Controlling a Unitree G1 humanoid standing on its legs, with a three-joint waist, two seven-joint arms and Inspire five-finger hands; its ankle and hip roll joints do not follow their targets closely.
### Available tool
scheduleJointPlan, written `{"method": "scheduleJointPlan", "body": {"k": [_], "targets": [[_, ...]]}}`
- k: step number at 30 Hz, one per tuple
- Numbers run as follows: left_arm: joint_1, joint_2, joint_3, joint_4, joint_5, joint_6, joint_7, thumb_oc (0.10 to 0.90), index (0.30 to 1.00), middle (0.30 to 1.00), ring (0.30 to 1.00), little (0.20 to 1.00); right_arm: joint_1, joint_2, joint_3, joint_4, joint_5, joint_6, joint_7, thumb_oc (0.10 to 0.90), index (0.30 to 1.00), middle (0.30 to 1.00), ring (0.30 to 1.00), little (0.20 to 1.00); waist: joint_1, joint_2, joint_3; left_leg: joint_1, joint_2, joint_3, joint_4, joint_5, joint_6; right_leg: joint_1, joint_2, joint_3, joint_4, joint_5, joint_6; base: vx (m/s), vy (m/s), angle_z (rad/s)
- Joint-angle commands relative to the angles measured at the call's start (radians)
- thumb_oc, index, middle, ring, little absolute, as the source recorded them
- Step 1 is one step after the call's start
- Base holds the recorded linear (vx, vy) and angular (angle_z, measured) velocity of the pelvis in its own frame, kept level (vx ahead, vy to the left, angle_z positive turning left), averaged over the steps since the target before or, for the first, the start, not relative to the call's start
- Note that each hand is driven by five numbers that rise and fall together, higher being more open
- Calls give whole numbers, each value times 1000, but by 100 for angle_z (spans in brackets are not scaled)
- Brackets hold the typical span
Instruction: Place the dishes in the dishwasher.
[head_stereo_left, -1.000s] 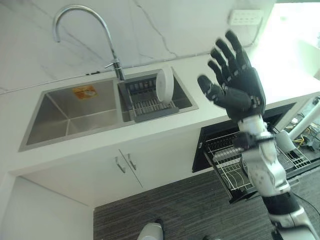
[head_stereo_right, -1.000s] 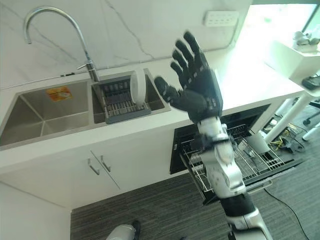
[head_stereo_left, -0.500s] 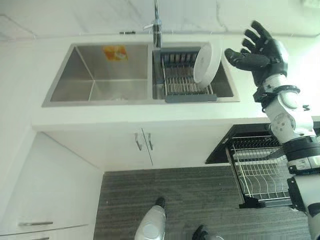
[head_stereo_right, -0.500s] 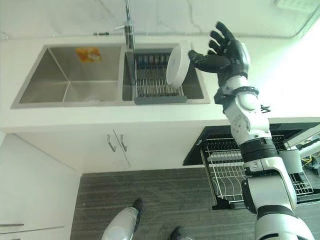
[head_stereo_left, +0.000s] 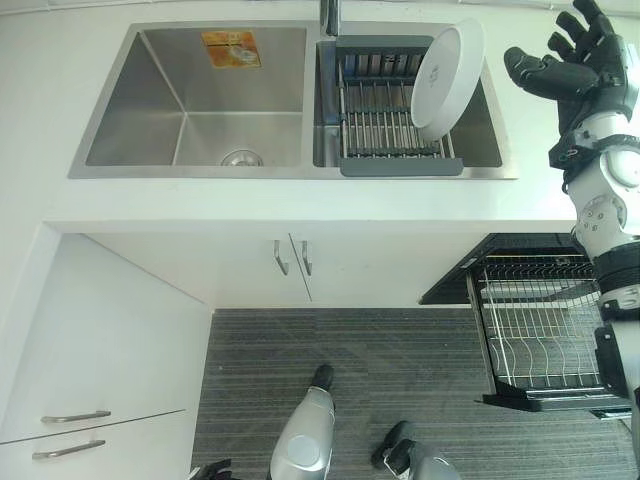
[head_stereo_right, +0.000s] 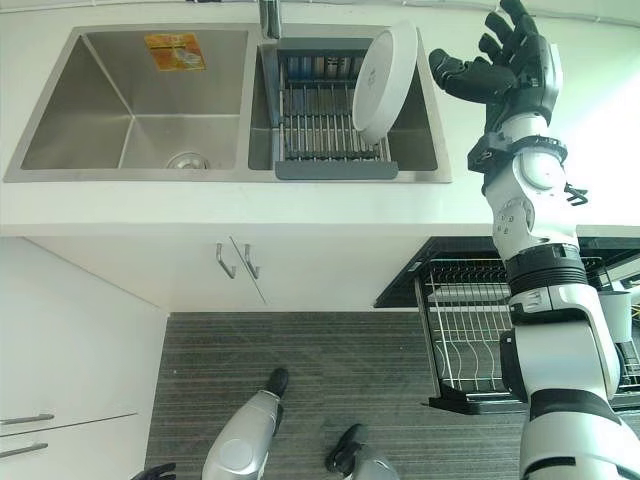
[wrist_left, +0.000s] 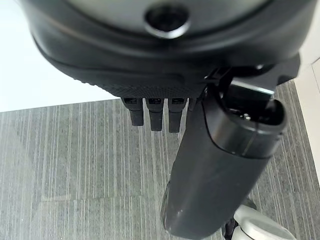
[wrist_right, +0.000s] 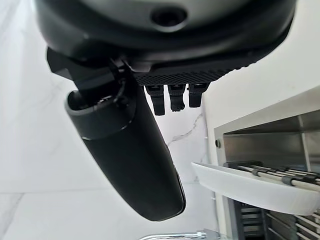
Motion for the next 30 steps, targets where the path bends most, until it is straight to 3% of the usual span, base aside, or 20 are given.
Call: {"method": "scheduleJointPlan", "body": {"k": [1, 7, 30], "targets": [[67, 65, -45, 31, -8, -1, 13, 800, 900, 900, 900, 900, -115, -64, 15, -22, 24, -133, -3, 800, 900, 900, 900, 900, -10, -4, -81, 5, 51, -24, 27, -147, -26, 16, -44, 76, -70, -29, 87, 43, 34, 5], [81, 50, -13, 73, -61, 50, -28, 800, 900, 900, 900, 900, -110, -55, 12, 11, 36, -102, 3, 800, 900, 900, 900, 900, -2, 1, -90, 17, 49, -27, 27, -146, -29, 39, -52, 67, -70, -36, 86, 55, 16, 4], [72, 40, -10, 92, -13, 37, -11, 800, 900, 900, 900, 900, -113, -11, 15, 51, 83, -50, 28, 800, 900, 900, 900, 900, 17, 9, -86, 22, 40, -43, 27, -136, -33, 76, -65, 44, -70, -41, 84, 32, -4, 4]]}}
